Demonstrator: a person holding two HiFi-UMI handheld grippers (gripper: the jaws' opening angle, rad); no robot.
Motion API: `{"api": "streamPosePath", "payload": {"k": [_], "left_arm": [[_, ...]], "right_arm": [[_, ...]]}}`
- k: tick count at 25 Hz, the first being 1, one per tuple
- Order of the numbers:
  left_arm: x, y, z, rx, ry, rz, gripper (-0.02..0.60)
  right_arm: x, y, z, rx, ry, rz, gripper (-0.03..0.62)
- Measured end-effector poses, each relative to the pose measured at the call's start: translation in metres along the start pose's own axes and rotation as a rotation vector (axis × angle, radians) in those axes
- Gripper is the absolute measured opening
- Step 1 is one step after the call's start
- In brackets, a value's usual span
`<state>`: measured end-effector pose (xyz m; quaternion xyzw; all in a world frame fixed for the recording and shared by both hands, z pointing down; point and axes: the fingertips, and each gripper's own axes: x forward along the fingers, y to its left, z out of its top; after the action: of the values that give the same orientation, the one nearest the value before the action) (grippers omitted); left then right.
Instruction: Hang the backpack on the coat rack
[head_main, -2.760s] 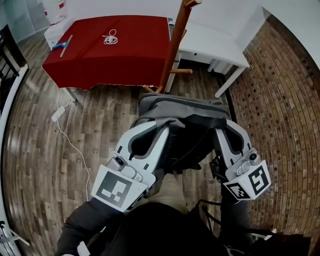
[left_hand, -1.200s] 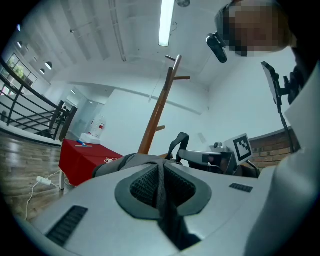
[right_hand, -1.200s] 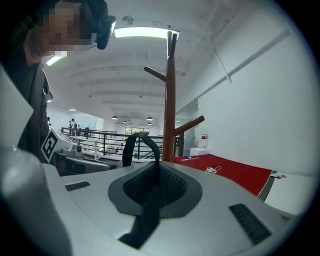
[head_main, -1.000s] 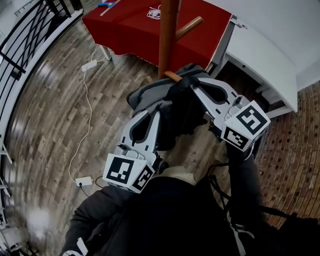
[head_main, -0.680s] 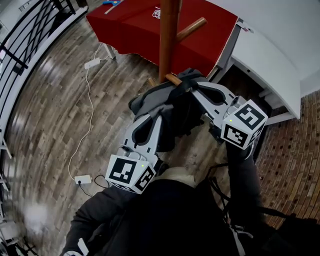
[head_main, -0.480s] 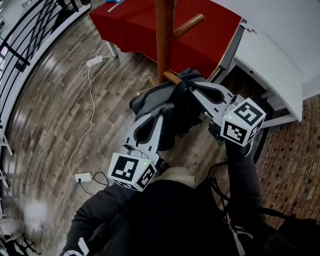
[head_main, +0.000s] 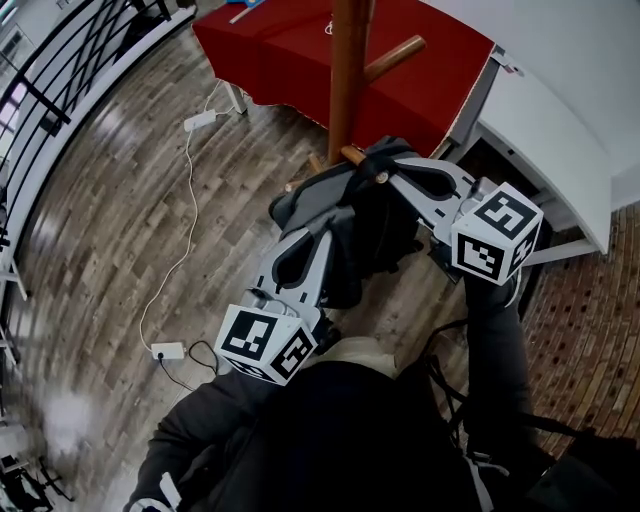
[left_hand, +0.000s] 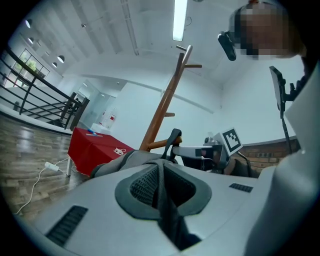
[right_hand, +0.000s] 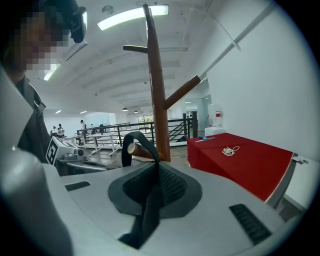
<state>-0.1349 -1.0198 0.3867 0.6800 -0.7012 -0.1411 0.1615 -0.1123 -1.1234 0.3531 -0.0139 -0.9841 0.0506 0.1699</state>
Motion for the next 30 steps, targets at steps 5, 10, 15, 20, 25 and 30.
{"api": "streamPosePath", "payload": {"k": [5, 10, 15, 20, 25, 30], "left_arm": [[0.002, 0.007, -0.025, 0.01, 0.026, -0.002, 0.041], [0.001, 0.0, -0.031, 0.159, 0.013, -0.043, 0.043], [-0.014, -0.02, -0.043, 0.267, 0.044, -0.11, 0.062], [-0.038, -0.032, -0.05, 0.295, 0.104, -0.188, 0.075], [-0.067, -0.043, -0.054, 0.321, 0.145, -0.282, 0.075], [-0.092, -0.041, -0.029, 0.32, 0.124, -0.338, 0.072]], "right_arm": [[0.007, -0.003, -0.025, 0.013, -0.038, -0.002, 0.02], [-0.003, -0.004, -0.033, 0.028, -0.22, -0.096, 0.021], [-0.014, 0.004, -0.043, 0.015, -0.305, -0.189, 0.021], [-0.029, 0.018, -0.048, 0.073, -0.38, -0.304, 0.063], [-0.04, 0.04, -0.065, 0.122, -0.395, -0.439, 0.115], [-0.064, 0.091, -0.065, 0.159, -0.469, -0.621, 0.114]]}}
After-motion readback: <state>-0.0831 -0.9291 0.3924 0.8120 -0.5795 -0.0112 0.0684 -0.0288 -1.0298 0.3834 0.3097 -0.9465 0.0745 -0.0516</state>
